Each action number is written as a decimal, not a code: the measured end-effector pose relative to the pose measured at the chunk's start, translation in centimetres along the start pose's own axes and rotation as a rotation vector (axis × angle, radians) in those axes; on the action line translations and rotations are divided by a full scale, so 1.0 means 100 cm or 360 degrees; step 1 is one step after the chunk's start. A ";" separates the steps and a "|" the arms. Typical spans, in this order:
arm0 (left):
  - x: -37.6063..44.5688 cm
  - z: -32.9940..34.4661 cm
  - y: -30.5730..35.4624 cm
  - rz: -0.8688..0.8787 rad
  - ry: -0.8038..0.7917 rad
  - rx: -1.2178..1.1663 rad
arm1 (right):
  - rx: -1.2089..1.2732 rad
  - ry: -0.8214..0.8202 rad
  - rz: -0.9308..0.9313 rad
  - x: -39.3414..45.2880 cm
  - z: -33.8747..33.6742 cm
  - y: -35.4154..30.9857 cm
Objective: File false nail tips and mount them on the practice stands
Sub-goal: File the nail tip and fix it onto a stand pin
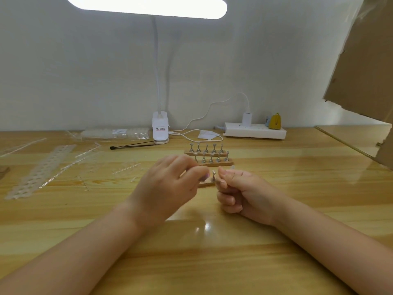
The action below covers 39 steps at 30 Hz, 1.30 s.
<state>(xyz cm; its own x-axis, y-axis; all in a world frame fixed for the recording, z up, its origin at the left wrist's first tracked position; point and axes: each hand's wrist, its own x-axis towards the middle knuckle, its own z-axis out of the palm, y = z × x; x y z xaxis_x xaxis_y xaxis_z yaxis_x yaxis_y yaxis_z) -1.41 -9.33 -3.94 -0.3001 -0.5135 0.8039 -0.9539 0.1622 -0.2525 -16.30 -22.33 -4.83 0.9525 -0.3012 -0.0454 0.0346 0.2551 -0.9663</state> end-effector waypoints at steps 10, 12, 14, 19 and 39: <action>0.001 -0.001 0.000 -0.0006 -0.0085 0.0027 | -0.0036 -0.0037 0.0003 -0.001 0.001 -0.001; 0.002 -0.002 0.000 0.0011 -0.0041 0.0030 | -0.0041 -0.0002 -0.0014 0.000 0.001 0.000; 0.007 0.001 0.012 0.0090 0.0052 -0.0049 | -0.0044 0.0024 -0.0033 0.000 0.001 0.001; 0.005 0.003 0.015 0.0118 -0.0011 -0.0086 | -0.0045 0.0035 -0.0035 0.001 0.001 0.000; -0.006 0.008 0.001 -0.0330 -0.0399 -0.0401 | 0.0176 0.0353 -0.0085 0.004 0.004 -0.001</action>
<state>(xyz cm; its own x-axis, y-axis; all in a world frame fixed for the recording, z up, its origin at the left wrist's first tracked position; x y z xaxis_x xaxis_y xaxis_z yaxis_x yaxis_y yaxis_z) -1.37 -9.73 -4.90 -0.1222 -0.7414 0.6598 -0.9735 0.2191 0.0659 -15.82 -22.12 -4.64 0.8592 -0.5079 -0.0611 0.1277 0.3286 -0.9358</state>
